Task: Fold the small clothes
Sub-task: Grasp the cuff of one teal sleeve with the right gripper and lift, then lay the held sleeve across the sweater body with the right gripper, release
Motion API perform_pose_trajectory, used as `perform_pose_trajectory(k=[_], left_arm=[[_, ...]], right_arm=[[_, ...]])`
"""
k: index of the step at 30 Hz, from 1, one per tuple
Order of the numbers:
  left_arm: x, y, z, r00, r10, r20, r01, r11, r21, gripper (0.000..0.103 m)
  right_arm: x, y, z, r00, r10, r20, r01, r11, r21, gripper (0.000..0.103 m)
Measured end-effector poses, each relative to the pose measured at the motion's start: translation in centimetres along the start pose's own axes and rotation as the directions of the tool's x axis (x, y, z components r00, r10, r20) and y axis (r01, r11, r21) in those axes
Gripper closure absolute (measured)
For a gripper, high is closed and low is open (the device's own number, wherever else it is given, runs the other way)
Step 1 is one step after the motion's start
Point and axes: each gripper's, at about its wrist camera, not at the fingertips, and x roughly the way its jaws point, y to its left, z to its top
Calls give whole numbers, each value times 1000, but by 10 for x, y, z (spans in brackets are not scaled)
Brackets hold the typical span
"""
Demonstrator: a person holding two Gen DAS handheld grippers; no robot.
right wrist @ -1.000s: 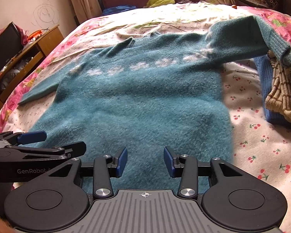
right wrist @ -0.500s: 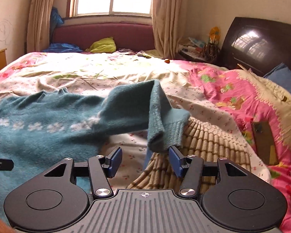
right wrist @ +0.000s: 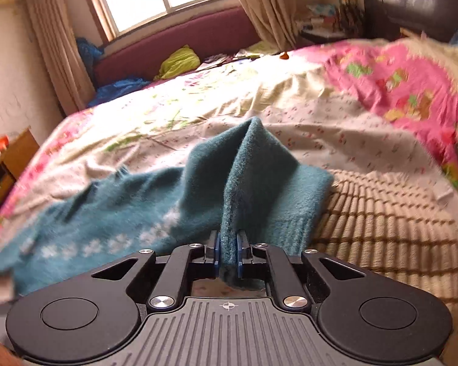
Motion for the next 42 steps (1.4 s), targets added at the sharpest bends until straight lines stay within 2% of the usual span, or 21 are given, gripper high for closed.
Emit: perform_pose_trajectory(k=[3,7,13,19,21,24,26,28,30,32,33,36,38,40,42], left_arm=[[1,6,2,1000,-4,23,4,1000,-15,0],[-1,21,1,998,13,56,-11,999,-34,0],[-3,66,-8,996,48,79,-38,991,-126,0],[-3,109,-20,984,121,132,-91,973,-211,0],[0,123,-25,982,135,132,-101,966,-239,0],[7,142,-34,986,122,113,-85,954,-286,0],[10,148,-39,988,112,108,-74,949,-305,0],[12,150,-41,988,108,109,-69,949,-309,0],[13,148,-43,987,114,114,-76,952,-297,0],[13,144,-44,985,125,117,-89,956,-280,0],[14,142,-45,984,131,118,-95,957,-273,0],[15,139,-45,982,144,121,-107,958,-266,0],[16,137,-45,981,150,123,-113,957,-268,0],[15,138,-46,980,155,127,-116,955,-272,0],[14,138,-46,978,160,134,-117,952,-282,0]], right_arm=[[-2,6,21,987,161,1,-160,979,123,94],[16,43,45,940,340,-5,-332,921,204,94],[86,132,57,887,455,-75,-434,879,197,94],[168,221,32,845,492,-210,-467,870,157,94],[196,248,15,837,477,-267,-459,879,131,94],[241,279,-14,825,436,-360,-437,896,83,94],[274,291,-42,810,385,-443,-410,911,41,92],[297,294,-63,809,326,-489,-367,930,11,89],[305,285,-73,806,329,-493,-358,933,37,89],[296,273,-71,797,374,-474,-377,921,92,89],[290,268,-68,799,387,-461,-388,917,97,88],[255,252,-48,837,380,-393,-405,914,21,87],[235,241,-38,880,333,-339,-381,921,-85,81],[226,234,-33,923,247,-293,-312,929,-200,76],[226,228,-34,937,204,-283,-274,932,-238,76]])
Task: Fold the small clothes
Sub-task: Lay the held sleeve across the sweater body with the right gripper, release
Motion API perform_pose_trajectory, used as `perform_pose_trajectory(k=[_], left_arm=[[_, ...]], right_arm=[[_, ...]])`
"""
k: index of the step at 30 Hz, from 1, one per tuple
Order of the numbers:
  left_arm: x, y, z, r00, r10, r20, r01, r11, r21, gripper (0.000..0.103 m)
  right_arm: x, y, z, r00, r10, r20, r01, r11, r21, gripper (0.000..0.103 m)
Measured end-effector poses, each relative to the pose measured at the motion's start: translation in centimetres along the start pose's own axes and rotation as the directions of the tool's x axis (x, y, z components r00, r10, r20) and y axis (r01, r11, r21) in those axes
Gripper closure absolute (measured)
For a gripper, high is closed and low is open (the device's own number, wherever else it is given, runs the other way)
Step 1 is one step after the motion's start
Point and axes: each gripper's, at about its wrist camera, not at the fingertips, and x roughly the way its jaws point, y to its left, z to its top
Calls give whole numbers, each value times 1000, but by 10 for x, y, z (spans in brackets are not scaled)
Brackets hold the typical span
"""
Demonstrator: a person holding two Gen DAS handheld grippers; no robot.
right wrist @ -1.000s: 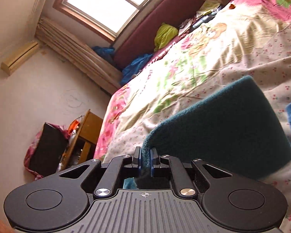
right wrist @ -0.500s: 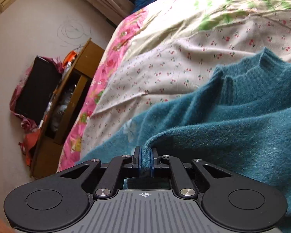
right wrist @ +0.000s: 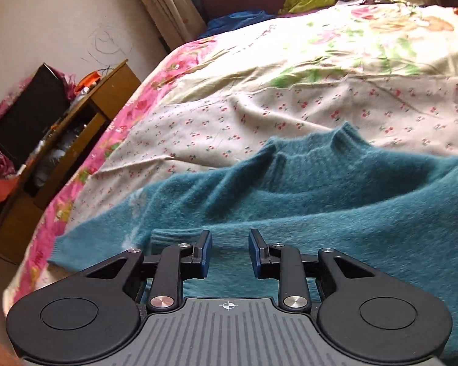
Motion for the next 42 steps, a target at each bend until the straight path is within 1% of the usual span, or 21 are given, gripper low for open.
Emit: perform_pose_trajectory(k=[3,7,9,13,15,17,18,19,20,22,24,26,28,32,33,34,36,37,39,41,42], left_arm=[[0,1,0,1000,3,3,-3,1000,-13,0],[0,4,0,1000,-2,8,2,1000,-16,0],[-1,5,0,1000,-10,9,10,1000,-25,0],[1,8,0,1000,-22,4,22,999,-34,0],[3,9,0,1000,-25,3,25,999,-34,0],[4,11,1,1000,-28,3,28,999,-32,0],[4,11,1,999,-32,3,32,999,-34,0],[4,13,2,999,-37,3,37,999,-39,0],[4,14,2,999,-43,3,43,998,-44,0],[4,17,3,999,-53,2,53,997,-53,0],[4,19,3,998,-59,1,59,997,-58,0],[5,22,5,998,-62,0,62,996,-63,0],[5,24,5,998,-67,2,67,995,-69,0],[4,28,6,997,-72,4,73,994,-78,0],[4,28,6,997,-72,4,72,994,-78,0],[4,28,6,997,-71,4,71,995,-76,0],[4,28,6,998,-70,4,71,995,-74,0],[4,29,6,997,-71,4,71,995,-74,0],[3,26,4,997,-73,5,73,994,-76,0],[3,26,4,997,-76,5,76,994,-80,0],[3,26,5,997,-77,5,78,994,-82,0]], right_arm=[[15,-7,-8,999,8,-46,-7,1000,22,76],[37,9,-17,997,-15,-70,13,999,-35,76],[43,22,-14,997,8,-72,-14,997,-76,76],[61,55,-8,989,50,-137,-74,981,-179,76],[69,66,-8,977,101,-188,-133,978,-162,71],[75,78,-7,968,129,-217,-168,971,-171,59],[78,83,-8,966,116,-229,-160,969,-187,55],[81,89,-9,968,99,-232,-148,968,-203,45],[84,93,-10,969,88,-232,-140,966,-218,41],[89,100,-13,973,51,-224,-106,965,-241,41],[92,103,-14,977,-8,-213,-46,967,-249,50],[93,99,-11,978,-19,-210,-28,976,-217,78],[89,92,-5,979,-8,-202,-25,987,-158,101],[79,89,4,990,7,-143,-26,991,-132,102],[79,90,5,989,24,-149,-44,990,-136,101],[79,92,6,987,39,-159,-62,988,-141,91],[79,100,6,987,24,-161,-57,977,-205,90],[79,104,6,989,9,-147,-45,968,-248,86],[80,109,7,992,1,-124,-44,940,-337,74],[83,109,8,992,12,-123,-62,910,-409,54],[85,108,8,991,18,-132,-74,899,-431,53]])
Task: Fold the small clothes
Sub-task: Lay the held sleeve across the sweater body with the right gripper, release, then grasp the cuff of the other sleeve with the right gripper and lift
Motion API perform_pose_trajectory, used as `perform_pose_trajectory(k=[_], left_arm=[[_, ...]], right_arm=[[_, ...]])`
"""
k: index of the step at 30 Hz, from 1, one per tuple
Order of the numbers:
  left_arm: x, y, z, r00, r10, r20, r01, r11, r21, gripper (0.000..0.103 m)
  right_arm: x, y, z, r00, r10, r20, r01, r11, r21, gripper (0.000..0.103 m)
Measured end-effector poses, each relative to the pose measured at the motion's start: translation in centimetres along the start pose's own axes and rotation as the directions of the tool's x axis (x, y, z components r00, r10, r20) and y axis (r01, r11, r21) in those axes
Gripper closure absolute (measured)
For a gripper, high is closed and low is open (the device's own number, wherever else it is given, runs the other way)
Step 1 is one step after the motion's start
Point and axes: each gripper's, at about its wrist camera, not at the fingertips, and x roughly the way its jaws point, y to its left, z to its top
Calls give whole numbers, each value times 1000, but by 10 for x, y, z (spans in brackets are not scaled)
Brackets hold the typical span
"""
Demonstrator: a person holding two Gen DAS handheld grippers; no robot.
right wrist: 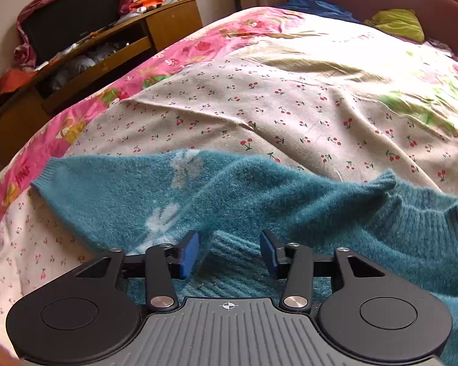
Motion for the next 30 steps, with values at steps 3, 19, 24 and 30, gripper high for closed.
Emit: perform_pose_trajectory(k=[3,19,24,30], left_arm=[[-1,0,0,1000,-1,2,1,1000,-1,0],[2,-10,-4,1000,16,5,-16,999,29,0],[2,-9,-3,1000,17,4,-17,999,31,0],[-4,2,3,1000,-18,6,19,999,-26,0]], right_arm=[[8,-6,-5,999,25,-34,-27,997,-70,53],[8,-14,-4,999,18,41,-16,999,-36,96],[25,-9,-10,1000,-5,-7,4,1000,-13,88],[-7,20,13,998,-55,25,57,992,-116,87]])
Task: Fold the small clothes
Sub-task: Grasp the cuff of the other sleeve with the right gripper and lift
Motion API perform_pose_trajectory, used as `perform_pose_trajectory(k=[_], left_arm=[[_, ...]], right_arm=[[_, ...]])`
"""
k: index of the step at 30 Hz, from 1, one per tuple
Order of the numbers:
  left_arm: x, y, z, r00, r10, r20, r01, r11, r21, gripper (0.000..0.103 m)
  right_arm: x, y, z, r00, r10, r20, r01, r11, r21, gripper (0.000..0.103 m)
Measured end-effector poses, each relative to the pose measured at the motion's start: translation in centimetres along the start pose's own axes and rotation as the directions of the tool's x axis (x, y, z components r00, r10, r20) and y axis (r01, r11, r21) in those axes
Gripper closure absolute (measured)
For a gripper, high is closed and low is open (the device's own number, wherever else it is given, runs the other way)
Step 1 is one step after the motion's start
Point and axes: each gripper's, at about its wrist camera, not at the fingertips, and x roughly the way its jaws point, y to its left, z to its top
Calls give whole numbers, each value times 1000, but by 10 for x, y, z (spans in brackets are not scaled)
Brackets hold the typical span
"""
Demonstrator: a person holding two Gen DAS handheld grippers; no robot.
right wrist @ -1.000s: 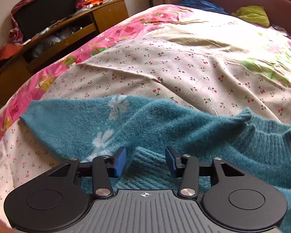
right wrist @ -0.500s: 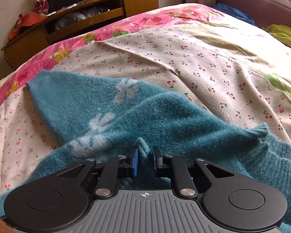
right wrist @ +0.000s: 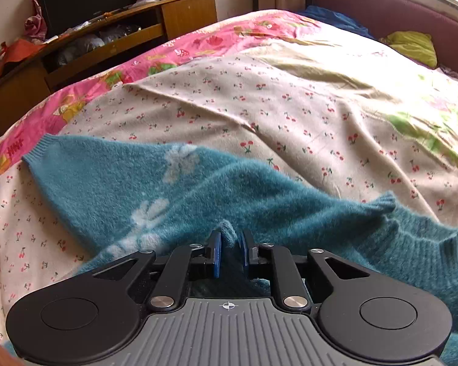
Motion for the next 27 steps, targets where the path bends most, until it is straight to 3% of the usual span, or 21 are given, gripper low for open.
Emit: perform_pose_trajectory(k=[3,5,8,11,15,17,19,22,24,27], left_arm=[[-15,15,8,1000,11,-7,-11,997,-77,0],[-31,26,14,997,72,24,-68,991,-112,0],[-57,46,15,973,217,79,-203,967,-152,0],[-66,70,5,950,300,91,-275,936,-222,0],[-67,88,-1,937,336,101,-300,917,-263,0],[-69,94,-1,924,362,122,-320,908,-271,0],[-66,105,-2,925,363,111,-317,899,-300,0],[-59,120,-5,944,324,69,-278,887,-368,0],[-61,124,-7,945,319,78,-266,882,-389,0],[-59,120,-9,940,333,76,-284,886,-367,0]], right_arm=[[-6,37,24,998,56,-13,-56,995,-86,86],[-2,70,36,996,87,-29,-91,982,-168,85],[18,133,55,983,168,-77,-183,945,-272,82],[42,192,66,970,210,-122,-241,897,-372,78],[77,260,82,962,225,-157,-274,834,-480,74],[93,284,87,958,238,-158,-285,814,-506,66],[111,304,89,954,243,-176,-299,799,-522,60],[139,328,83,961,202,-188,-274,782,-560,58],[153,338,75,972,161,-172,-232,782,-579,58],[155,343,70,990,72,-118,-129,797,-590,76]])
